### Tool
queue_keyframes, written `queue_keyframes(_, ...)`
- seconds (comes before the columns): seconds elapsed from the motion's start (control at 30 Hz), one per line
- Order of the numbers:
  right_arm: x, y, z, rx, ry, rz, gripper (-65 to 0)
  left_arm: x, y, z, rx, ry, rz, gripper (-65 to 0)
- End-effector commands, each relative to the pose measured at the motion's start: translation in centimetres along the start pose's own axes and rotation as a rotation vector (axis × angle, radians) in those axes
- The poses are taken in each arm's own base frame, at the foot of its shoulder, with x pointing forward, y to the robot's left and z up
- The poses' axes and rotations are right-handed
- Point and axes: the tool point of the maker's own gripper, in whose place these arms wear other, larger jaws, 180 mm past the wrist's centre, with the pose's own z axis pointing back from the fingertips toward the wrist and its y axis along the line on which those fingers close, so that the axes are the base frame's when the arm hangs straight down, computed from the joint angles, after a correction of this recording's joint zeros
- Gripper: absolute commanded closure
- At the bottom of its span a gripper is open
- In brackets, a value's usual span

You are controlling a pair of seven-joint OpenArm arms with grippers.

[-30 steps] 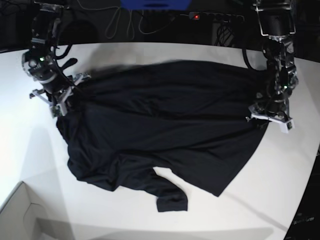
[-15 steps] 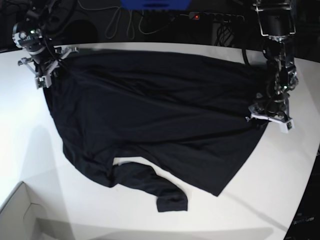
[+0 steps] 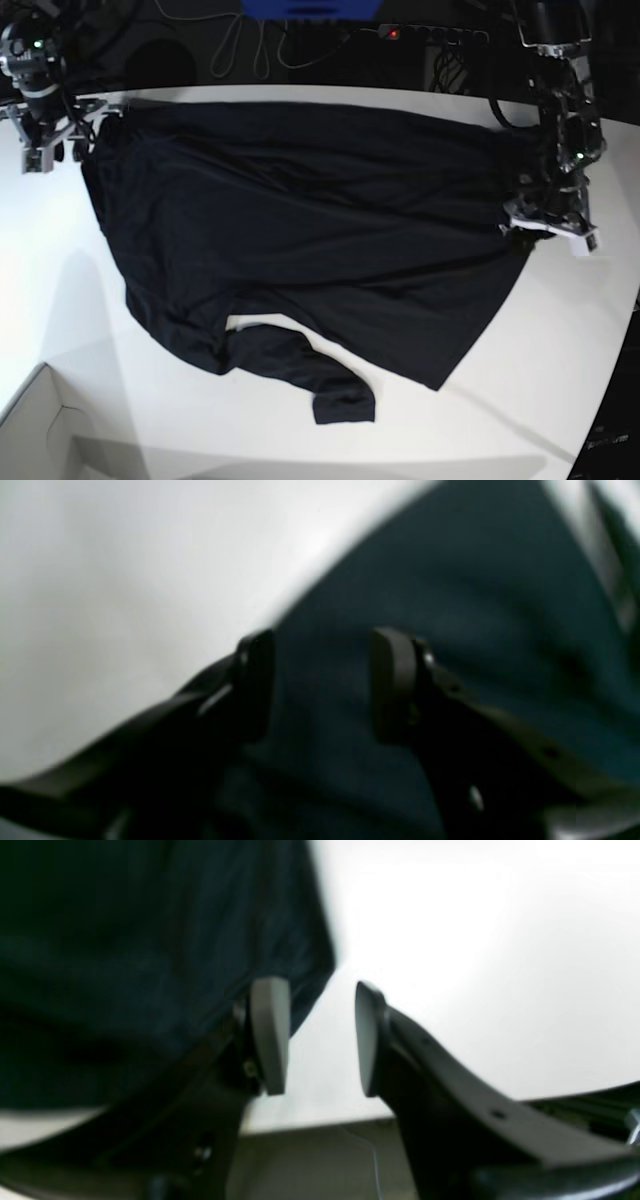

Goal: Layout the t-shirt on the table in an organized manner, then fold the t-shirt properly
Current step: 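Slide both grippers along the shirt's sides, stretching it flat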

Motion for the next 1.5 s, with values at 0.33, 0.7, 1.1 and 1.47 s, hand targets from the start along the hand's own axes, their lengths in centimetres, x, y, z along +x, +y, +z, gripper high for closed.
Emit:
queue_keyframes(0.33, 5.5, 8.4, -2.3, 0.257, -0.126, 0.165, -22.4, 6.4, -9.4, -4.9, -0.173, -0.099, -0.021, -29.8)
queue_keyframes(0.7, 5.4, 10.4, -2.4, 0.314, -0.124, 0.191, -16.0, 2.1, -14.3, -15.1, -0.117, 0.15, -0.179, -26.1)
queue_keyframes(1.1, 5.2, 10.4, -3.5, 0.322, -0.108, 0.176, -7.7, 0.3, -7.9, -15.6, 0.004, 0.153, -0.326, -2.2)
queue_keyframes(1.47, 4.9, 11.2, -4.6, 0.349, -0.091, 0.155, -7.7, 2.3, -1.4, -14.7, 0.091, 0.093, -0.259, -2.2)
